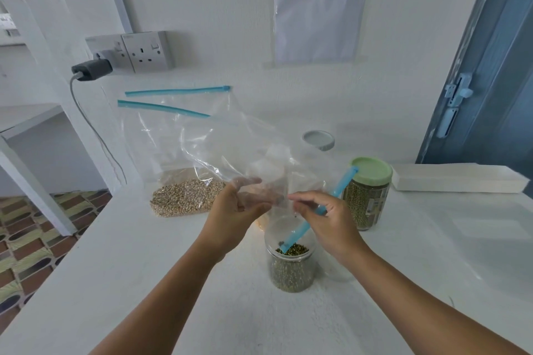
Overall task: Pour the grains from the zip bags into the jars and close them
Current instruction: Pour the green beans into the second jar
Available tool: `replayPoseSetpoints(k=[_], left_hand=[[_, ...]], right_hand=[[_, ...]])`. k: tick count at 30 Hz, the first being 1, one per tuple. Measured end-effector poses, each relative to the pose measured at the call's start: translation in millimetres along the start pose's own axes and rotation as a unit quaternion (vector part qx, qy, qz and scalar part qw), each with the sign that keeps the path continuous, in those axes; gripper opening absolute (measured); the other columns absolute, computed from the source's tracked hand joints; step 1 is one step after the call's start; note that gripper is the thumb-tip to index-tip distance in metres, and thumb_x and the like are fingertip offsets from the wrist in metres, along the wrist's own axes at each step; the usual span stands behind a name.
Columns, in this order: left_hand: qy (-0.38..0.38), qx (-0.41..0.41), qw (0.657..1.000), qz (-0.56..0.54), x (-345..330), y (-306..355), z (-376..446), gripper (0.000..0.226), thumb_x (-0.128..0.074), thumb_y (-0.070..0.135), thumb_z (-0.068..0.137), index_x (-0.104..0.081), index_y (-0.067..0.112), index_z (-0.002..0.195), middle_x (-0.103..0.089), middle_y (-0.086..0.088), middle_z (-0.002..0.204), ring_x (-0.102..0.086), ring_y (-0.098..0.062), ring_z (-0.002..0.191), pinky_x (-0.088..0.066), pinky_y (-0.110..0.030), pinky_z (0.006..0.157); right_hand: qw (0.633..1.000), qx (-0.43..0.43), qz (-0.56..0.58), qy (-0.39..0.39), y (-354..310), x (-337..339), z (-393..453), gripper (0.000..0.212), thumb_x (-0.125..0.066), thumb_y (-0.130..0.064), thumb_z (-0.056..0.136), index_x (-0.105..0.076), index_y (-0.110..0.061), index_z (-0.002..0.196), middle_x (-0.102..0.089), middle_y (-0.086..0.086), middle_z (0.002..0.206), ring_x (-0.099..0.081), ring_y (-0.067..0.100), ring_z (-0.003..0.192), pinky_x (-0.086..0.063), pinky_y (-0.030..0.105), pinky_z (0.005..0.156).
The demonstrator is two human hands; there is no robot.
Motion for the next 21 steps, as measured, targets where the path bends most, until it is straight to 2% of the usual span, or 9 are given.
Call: replayPoseSetpoints(k=[4, 8, 10, 12, 13, 15, 18, 21], left_hand=[[0.045, -0.008, 0.999, -0.015, 8.0, -2.3, -0.9, 0.043, -0.081, 0.008, 0.087, -0.056, 0.013, 0.121, -0.079, -0.009, 0.087, -0.077, -0.021, 0.091, -0.059, -0.033, 0.088], [0.019, -0.007, 0.999, -0.025, 5.2, -4.5, -0.3, 0.048, -0.080, 0.004, 0.087, -0.055, 0.017, 0.125, -0.080, -0.008, 0.100, -0.077, -0.022, 0.099, -0.060, -0.035, 0.089], [0.020, -0.013, 1.000, -0.012, 4.9, -3.8, 0.1, 0.049, -0.080, 0.002, 0.086, -0.056, 0.017, 0.125, -0.080, -0.007, 0.098, -0.077, -0.021, 0.097, -0.060, -0.037, 0.090], [0.035, -0.019, 0.999, -0.012, 5.8, -3.8, 0.8, 0.047, -0.081, 0.002, 0.085, -0.057, 0.015, 0.123, -0.080, -0.009, 0.094, -0.077, -0.023, 0.095, -0.061, -0.040, 0.092], [0.040, -0.019, 0.999, -0.018, 6.2, -5.0, 1.1, 0.048, -0.082, 0.002, 0.084, -0.057, 0.015, 0.123, -0.079, -0.012, 0.093, -0.077, -0.025, 0.094, -0.061, -0.043, 0.092], [0.032, -0.016, 0.999, -0.019, 4.3, -8.2, 0.8, 0.054, -0.086, 0.005, 0.081, -0.055, 0.016, 0.124, -0.078, -0.014, 0.096, -0.077, -0.027, 0.096, -0.061, -0.045, 0.091], [-0.040, 0.007, 0.999, 0.013, -9.6, -15.7, -2.6, 0.069, -0.088, 0.007, 0.079, -0.047, 0.022, 0.132, -0.079, -0.005, 0.107, -0.075, -0.018, 0.106, -0.058, -0.036, 0.096], [-0.074, 0.020, 0.994, 0.071, -15.5, -21.9, -3.1, 0.067, -0.085, 0.009, 0.084, -0.044, 0.025, 0.134, -0.080, -0.002, 0.102, -0.075, -0.014, 0.104, -0.055, -0.036, 0.100]], right_hand=[[1.000, 0.017, 0.001, -0.012, -7.5, -2.6, -1.7, 0.032, -0.063, -0.005, 0.102, -0.080, -0.031, 0.109, -0.076, -0.015, 0.106, -0.069, 0.006, 0.108, -0.052, 0.016, 0.092], [0.999, 0.014, -0.019, -0.048, -7.4, -7.1, -2.0, 0.036, -0.071, -0.010, 0.097, -0.075, -0.036, 0.121, -0.074, -0.020, 0.120, -0.065, 0.002, 0.120, -0.051, 0.020, 0.103], [0.995, -0.002, -0.044, -0.084, -4.5, -10.3, -4.5, 0.052, -0.081, -0.019, 0.090, -0.066, -0.045, 0.133, -0.066, -0.027, 0.132, -0.056, -0.006, 0.129, -0.043, 0.015, 0.110], [0.990, 0.006, -0.083, -0.110, -5.7, -13.2, -7.3, 0.071, -0.083, -0.018, 0.088, -0.053, -0.049, 0.144, -0.061, -0.027, 0.139, -0.051, -0.015, 0.128, -0.040, 0.008, 0.106], [0.989, 0.014, -0.095, -0.111, -6.8, -13.5, -7.8, 0.076, -0.082, -0.014, 0.088, -0.049, -0.051, 0.145, -0.063, -0.022, 0.136, -0.056, -0.016, 0.118, -0.044, 0.007, 0.098], [0.990, 0.026, -0.109, -0.087, -7.1, -10.3, -7.0, 0.080, -0.081, -0.008, 0.089, -0.046, -0.054, 0.143, -0.067, -0.010, 0.114, -0.062, -0.006, 0.094, -0.048, 0.009, 0.082], [0.991, 0.047, -0.121, -0.043, -3.6, -4.6, -4.1, 0.075, -0.081, -0.007, 0.088, -0.054, -0.049, 0.143, -0.065, -0.005, 0.095, -0.065, 0.009, 0.091, -0.052, 0.014, 0.084], [0.990, 0.065, -0.120, -0.027, -3.5, -3.6, -4.3, 0.065, -0.078, -0.005, 0.090, -0.060, -0.041, 0.140, -0.068, -0.010, 0.093, -0.067, 0.004, 0.093, -0.052, 0.012, 0.090]])
Point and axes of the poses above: each hand's wrist, its own z-axis towards the middle knuckle, its own x-axis out of the back of the hand, y = z × x, the point moved 10 cm from there along z, towards the middle knuckle
